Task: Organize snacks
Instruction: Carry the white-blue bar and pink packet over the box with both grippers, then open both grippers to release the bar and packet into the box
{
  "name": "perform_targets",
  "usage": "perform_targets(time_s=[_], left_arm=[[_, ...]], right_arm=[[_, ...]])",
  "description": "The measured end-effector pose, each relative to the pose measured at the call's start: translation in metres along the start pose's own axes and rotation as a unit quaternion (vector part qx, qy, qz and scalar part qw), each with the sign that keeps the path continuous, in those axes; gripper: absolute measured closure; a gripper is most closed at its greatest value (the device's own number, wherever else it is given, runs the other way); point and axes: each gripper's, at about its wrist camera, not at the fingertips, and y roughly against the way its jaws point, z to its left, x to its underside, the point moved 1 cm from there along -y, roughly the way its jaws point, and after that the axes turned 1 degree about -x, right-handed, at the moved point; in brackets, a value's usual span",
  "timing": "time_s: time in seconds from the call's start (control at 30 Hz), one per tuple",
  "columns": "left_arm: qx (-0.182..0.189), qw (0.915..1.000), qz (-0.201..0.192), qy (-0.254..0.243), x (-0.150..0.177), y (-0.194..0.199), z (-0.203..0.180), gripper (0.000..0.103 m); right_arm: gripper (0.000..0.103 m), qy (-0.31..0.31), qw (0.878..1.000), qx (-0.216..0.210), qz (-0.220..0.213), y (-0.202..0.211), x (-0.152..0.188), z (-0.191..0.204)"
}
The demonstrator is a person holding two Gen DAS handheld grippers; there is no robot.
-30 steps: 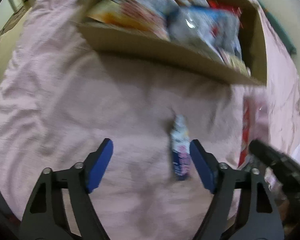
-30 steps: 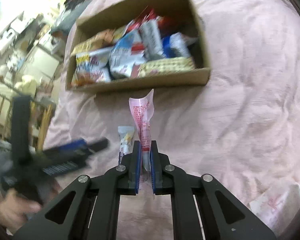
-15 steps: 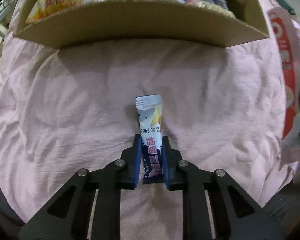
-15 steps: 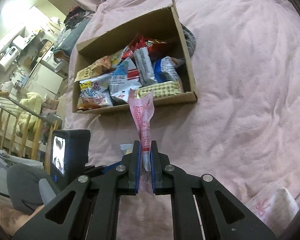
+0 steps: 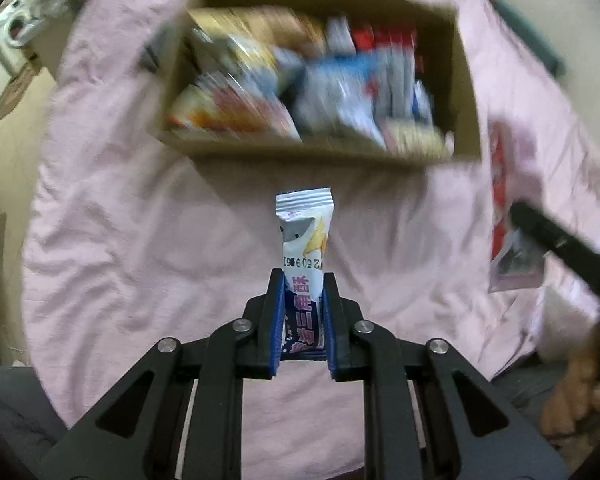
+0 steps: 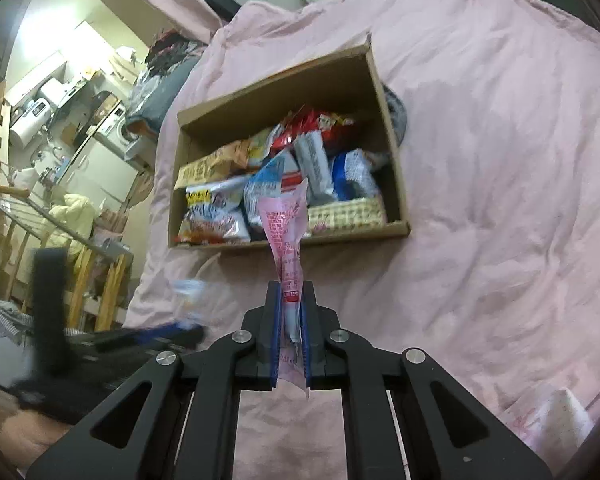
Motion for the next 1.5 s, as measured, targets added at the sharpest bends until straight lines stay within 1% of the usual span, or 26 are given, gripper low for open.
perform_targets(time_s=[0.1, 0.17, 0.23, 0.3, 0.37, 0.57, 0.73, 0.87, 1.03, 1.17, 1.3, 1.5], left_arm=[[-0.011, 0.9987, -0.050, 0.008, -0.010, 0.031, 0.018, 0.089], [-0.016, 0.9972, -0.073, 0.013, -0.019, 0.044, 0.028, 0.089], [-0.010, 0.9951, -0.095, 0.025, -0.029, 0.058, 0.042, 0.089], [-0.010, 0.9932, -0.112, 0.029, -0.038, 0.061, 0.050, 0.089], [-0.016, 0.9918, -0.125, 0.022, -0.048, 0.063, 0.051, 0.089], [-0.010, 0.9926, -0.120, 0.011, -0.076, 0.047, 0.042, 0.089], [-0.008, 0.9915, -0.129, -0.003, -0.098, 0.039, 0.028, 0.089], [-0.008, 0.9914, -0.130, -0.015, -0.117, 0.028, 0.013, 0.089], [-0.020, 0.9901, -0.133, -0.038, -0.140, 0.010, -0.011, 0.089], [-0.033, 0.9902, -0.125, -0.053, -0.156, -0.010, -0.025, 0.088], [-0.033, 0.9914, -0.116, -0.051, -0.165, -0.026, -0.029, 0.088], [-0.037, 0.9915, -0.111, -0.057, -0.170, -0.040, -0.034, 0.088]], right_arm=[[0.094, -0.009, 1.000, 0.005, -0.011, 0.002, -0.004, -0.004], [0.094, -0.008, 1.000, 0.017, -0.024, 0.003, -0.007, -0.005], [0.094, -0.010, 0.999, 0.029, -0.036, 0.005, -0.010, -0.007], [0.094, -0.024, 0.998, 0.026, -0.048, 0.007, -0.014, -0.011], [0.094, -0.026, 0.997, 0.026, -0.062, 0.008, -0.020, -0.010], [0.094, -0.013, 0.996, 0.029, -0.085, 0.000, -0.056, -0.009], [0.094, 0.005, 0.995, 0.045, -0.084, -0.018, -0.080, -0.008], [0.094, 0.008, 0.995, 0.064, -0.073, -0.041, -0.098, -0.013], [0.094, -0.001, 0.996, 0.078, -0.048, -0.063, -0.106, -0.019], [0.094, 0.001, 0.996, 0.086, -0.035, -0.072, -0.107, -0.020], [0.094, -0.010, 0.996, 0.081, -0.022, -0.079, -0.106, -0.024], [0.093, -0.027, 0.997, 0.070, -0.014, -0.083, -0.108, -0.031]])
